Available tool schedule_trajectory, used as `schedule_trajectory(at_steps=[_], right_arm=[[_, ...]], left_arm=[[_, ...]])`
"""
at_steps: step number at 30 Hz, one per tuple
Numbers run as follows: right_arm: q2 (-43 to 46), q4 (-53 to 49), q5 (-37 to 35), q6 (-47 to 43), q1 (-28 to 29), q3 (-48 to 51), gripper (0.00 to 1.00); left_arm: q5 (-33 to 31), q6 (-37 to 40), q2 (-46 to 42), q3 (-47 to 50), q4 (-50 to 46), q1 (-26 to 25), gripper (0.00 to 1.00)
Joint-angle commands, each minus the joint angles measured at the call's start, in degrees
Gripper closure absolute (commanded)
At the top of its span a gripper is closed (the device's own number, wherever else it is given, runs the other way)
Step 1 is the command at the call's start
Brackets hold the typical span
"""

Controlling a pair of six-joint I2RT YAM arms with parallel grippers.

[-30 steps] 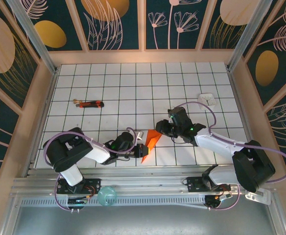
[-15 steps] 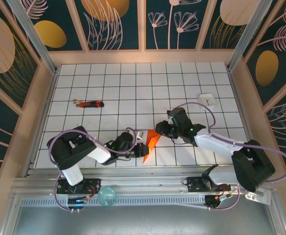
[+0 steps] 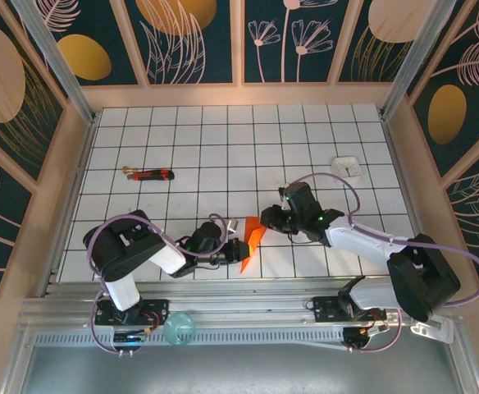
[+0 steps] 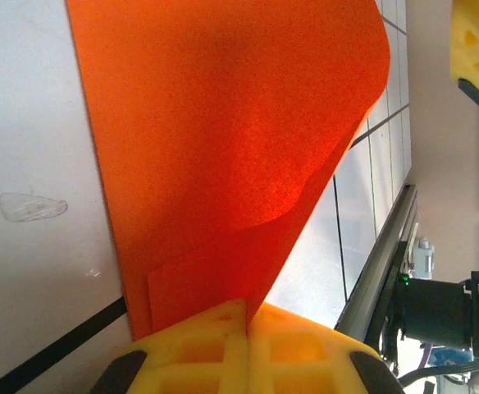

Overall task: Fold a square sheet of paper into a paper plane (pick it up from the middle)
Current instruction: Fold the wing for the fifth time at the center of the table.

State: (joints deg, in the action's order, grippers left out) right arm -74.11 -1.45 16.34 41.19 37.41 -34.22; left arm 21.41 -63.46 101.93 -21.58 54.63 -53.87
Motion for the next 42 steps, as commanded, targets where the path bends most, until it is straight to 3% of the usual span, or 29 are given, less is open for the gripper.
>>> schedule_trajectory(at_steps=[1, 14, 34, 42], right_arm=[[-1.07, 2.29, 1.27, -1.2, 1.17, 1.41, 0.8], [-6.52, 7.32, 2.86, -0.63, 5.99, 1.61, 0.94], [-2.35, 10.31, 5.48, -1.81, 6.04, 6.79, 0.94], [-5.51, 11.49, 5.81, -2.68, 5.98, 5.5, 0.95]], left_arm=[[1.78, -2.21, 2.3, 1.19, -0.44, -0.12, 1.0], [2.71, -6.3, 3.86, 2.03, 1.44, 0.0, 1.0], [2.34, -9.84, 5.2, 2.82, 0.56, 0.02, 1.0], [2.5, -10.6, 5.91, 3.29, 1.87, 0.01, 1.0]])
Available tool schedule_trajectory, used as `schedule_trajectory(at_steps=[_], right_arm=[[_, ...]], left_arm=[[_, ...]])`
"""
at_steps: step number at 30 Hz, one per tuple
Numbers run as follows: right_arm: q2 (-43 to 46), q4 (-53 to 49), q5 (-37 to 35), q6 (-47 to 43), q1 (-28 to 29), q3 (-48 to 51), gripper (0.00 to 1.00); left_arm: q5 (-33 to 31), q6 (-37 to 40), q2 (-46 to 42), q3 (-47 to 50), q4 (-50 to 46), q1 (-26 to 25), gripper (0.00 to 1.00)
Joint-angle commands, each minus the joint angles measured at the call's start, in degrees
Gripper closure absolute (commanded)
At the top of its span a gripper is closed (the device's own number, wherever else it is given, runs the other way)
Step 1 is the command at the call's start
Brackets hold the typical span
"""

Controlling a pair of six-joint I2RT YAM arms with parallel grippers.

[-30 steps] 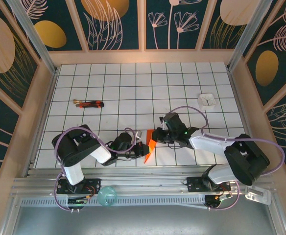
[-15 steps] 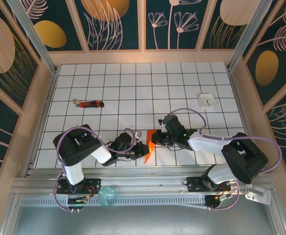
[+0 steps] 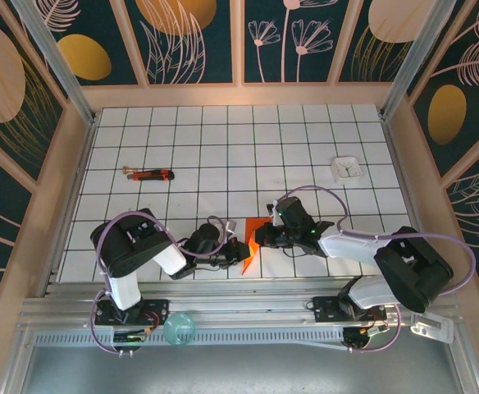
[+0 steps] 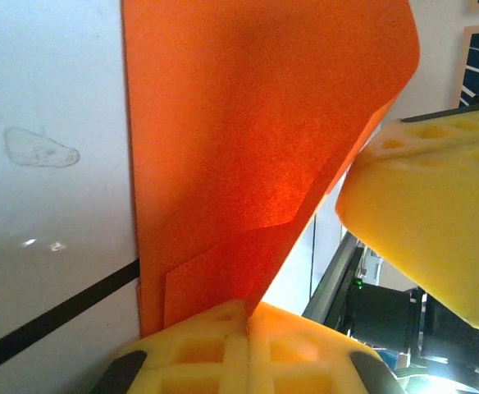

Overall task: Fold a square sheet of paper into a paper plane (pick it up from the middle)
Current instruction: Fold the wing for the fifth time at the center of the table.

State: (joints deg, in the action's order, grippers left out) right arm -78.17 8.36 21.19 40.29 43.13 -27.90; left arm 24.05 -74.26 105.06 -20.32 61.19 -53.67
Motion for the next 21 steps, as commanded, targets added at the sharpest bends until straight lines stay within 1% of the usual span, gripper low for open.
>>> schedule_trajectory(at_steps=[1, 10, 21], right_arm=[[-2.15, 1.73, 1.09, -1.97, 0.28, -1.15, 0.95], [-6.18, 3.15, 0.43, -2.53, -0.41, -2.16, 0.97], [-9.04, 4.97, 0.52, -3.47, -1.49, -2.07, 0.97]], left_arm=[[-0.06, 0.17, 2.81, 1.98, -4.72, -0.16, 1.0], [0.18, -0.15, 3.15, 1.95, -4.99, -0.18, 1.0], [0.39, -1.42, 4.22, 1.77, -5.6, -0.18, 1.0]])
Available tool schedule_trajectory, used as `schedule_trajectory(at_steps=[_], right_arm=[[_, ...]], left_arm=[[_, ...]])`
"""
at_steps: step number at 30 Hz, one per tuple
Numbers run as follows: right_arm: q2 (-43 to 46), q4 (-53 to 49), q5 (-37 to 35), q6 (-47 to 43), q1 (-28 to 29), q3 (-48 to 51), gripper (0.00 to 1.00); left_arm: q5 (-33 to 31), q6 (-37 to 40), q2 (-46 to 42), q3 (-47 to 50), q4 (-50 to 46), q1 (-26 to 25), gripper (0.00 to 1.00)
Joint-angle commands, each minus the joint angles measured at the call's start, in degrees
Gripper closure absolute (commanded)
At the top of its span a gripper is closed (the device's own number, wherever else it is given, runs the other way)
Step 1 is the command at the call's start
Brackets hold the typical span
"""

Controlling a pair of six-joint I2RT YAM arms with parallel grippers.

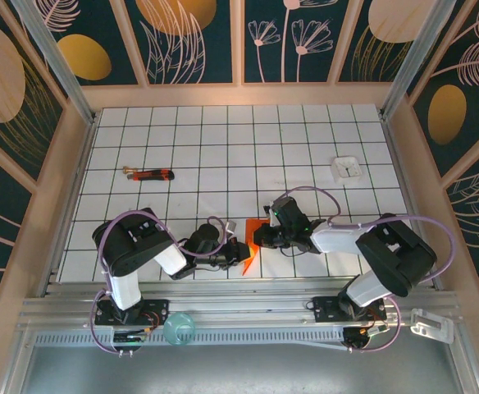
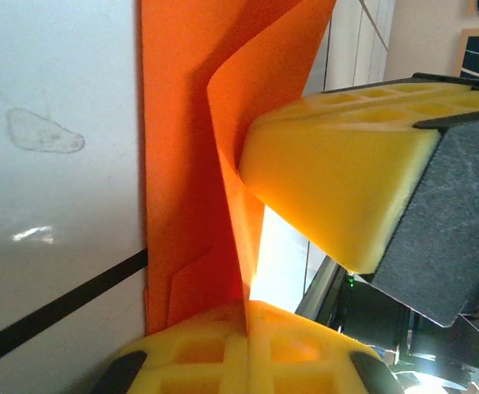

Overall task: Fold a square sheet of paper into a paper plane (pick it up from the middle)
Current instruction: Fold the wing for the fifth time at the center of the table.

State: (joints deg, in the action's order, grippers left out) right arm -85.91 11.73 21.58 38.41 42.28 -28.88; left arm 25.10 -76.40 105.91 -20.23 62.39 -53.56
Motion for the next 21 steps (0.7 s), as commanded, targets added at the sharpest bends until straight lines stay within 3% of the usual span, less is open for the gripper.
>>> schedule_trajectory(at_steps=[1, 8, 21], right_arm=[[-1.56, 1.84, 0.19, -1.68, -0.64, -1.09, 0.97], [-1.97, 1.61, 0.95, -2.85, -1.38, -2.39, 0.97], [5.99, -1.3, 3.15, -4.84, -4.31, -1.24, 0.96]], left_arm=[[-0.58, 0.72, 3.41, 1.56, -6.92, -0.31, 1.0], [-0.58, 0.57, 3.61, 1.33, -7.98, -0.26, 1.0], [-1.31, -0.77, 3.41, 2.39, -6.87, -0.26, 1.0]])
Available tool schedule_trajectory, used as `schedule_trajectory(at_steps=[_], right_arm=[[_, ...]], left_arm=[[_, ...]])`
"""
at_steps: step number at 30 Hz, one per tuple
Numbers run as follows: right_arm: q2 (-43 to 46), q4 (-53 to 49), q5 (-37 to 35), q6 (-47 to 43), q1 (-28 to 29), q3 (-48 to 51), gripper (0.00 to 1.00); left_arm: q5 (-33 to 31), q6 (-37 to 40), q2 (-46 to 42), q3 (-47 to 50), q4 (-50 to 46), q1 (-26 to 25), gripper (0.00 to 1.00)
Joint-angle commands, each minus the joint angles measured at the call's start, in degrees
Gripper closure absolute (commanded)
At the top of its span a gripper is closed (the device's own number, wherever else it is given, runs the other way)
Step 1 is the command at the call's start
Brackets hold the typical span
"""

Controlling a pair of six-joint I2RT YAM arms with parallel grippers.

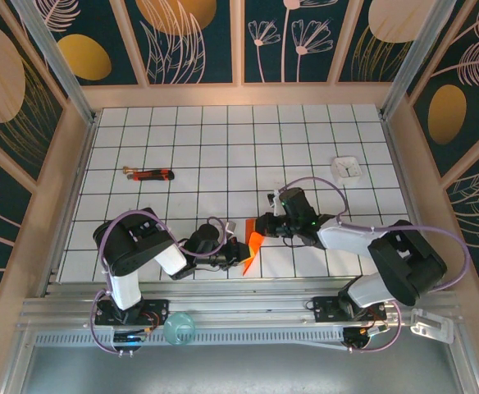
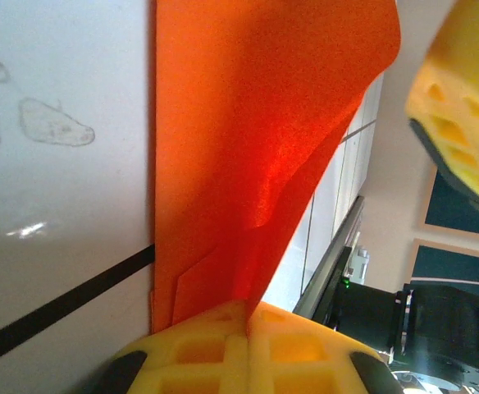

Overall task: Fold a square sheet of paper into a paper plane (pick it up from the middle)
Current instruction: Fold the wing for the fifth time at the center of the table.

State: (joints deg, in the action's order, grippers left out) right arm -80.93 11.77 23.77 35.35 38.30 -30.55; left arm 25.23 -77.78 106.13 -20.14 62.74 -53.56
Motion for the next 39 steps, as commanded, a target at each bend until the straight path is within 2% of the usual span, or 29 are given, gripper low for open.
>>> schedule_trajectory(at_steps=[1, 16, 39], right_arm=[[1.09, -0.95, 1.2, -1.78, -0.34, 0.83, 0.96], [5.43, 0.0, 1.99, -3.89, -0.34, 6.01, 0.98], [-8.2, 7.44, 4.95, -3.89, -0.25, 0.93, 1.0]], left_arm=[[-1.35, 0.53, 3.13, 2.3, -7.11, -0.25, 1.0], [-0.82, 0.17, 4.0, 1.9, -6.81, -0.31, 1.0], [-1.5, -0.18, 4.14, 3.17, -5.37, -0.24, 1.0]])
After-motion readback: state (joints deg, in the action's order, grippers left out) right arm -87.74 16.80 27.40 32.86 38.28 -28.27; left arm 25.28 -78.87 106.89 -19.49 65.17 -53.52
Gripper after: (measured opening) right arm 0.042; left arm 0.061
